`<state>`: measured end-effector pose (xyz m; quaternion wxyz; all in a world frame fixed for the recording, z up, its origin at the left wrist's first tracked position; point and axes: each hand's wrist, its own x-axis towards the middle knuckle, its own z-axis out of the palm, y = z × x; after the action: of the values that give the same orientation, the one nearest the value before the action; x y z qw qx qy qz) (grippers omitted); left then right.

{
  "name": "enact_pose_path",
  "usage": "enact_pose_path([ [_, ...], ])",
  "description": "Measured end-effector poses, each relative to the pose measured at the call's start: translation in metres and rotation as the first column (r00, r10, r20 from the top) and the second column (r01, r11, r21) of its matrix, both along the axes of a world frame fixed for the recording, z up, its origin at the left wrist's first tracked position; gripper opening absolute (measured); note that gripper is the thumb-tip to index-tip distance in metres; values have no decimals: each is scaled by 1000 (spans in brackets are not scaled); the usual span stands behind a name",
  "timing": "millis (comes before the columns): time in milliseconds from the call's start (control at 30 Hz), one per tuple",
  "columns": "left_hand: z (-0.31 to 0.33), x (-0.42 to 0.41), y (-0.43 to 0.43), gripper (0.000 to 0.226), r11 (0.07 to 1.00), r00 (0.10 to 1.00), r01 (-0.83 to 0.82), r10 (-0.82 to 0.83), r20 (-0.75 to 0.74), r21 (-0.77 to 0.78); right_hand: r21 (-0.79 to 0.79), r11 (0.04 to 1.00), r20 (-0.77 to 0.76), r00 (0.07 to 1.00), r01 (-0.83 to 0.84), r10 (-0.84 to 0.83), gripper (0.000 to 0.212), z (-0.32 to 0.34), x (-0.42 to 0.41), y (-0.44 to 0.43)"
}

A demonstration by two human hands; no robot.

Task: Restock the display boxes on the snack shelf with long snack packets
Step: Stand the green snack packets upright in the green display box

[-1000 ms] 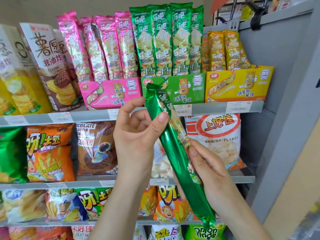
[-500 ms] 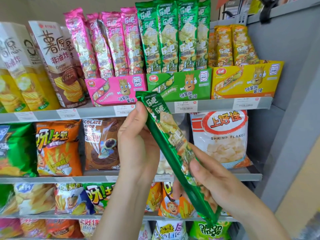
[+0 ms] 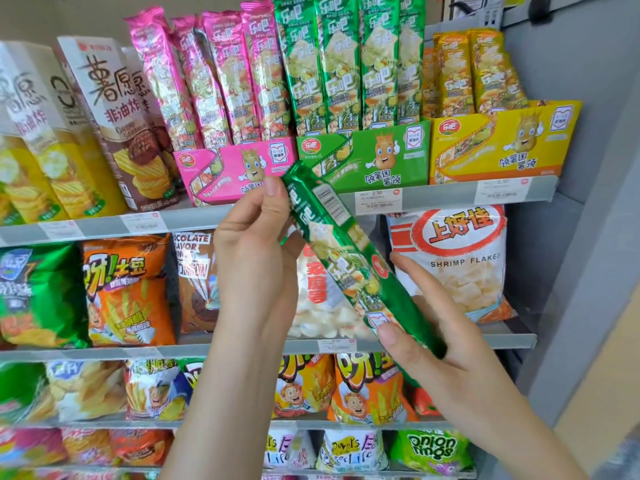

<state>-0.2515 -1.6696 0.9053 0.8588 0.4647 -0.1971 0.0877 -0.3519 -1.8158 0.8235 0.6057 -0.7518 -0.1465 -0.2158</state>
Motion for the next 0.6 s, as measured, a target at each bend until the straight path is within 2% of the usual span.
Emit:
enact_pose_path([
  [67,2,3,1,19,996,998,52,-53,-16,-68,60,996,-49,997,-61,64,56,-2,-1,-4],
  [133,5,5,1,16,993,994,110,-110,1,-54,69,997,-54,997,-46,49,51,-6,-3,-5],
  [233,8,7,1,15,984,987,160,-162,17,79,-36,986,63,985,166,-163,39,-7,-3,-2],
  [300,9,7,2,13,969,989,94,-117,91,227,-102,942,136,942,320,-306,36,-7,-5,-4],
  [367,8,6,2,8,961,984,28,-76,164,277,-138,891,182,896,432,-406,37,-6,-6,-6],
  [467,11,3,-4,15,980,987,74,-99,130,184,-153,846,271,845,511,-461,41,-8,-10,-6],
  [600,19,4,-12,32,983,984,175,-177,15,55,-103,862,328,835,497,-442,40,-9,-11,-8],
])
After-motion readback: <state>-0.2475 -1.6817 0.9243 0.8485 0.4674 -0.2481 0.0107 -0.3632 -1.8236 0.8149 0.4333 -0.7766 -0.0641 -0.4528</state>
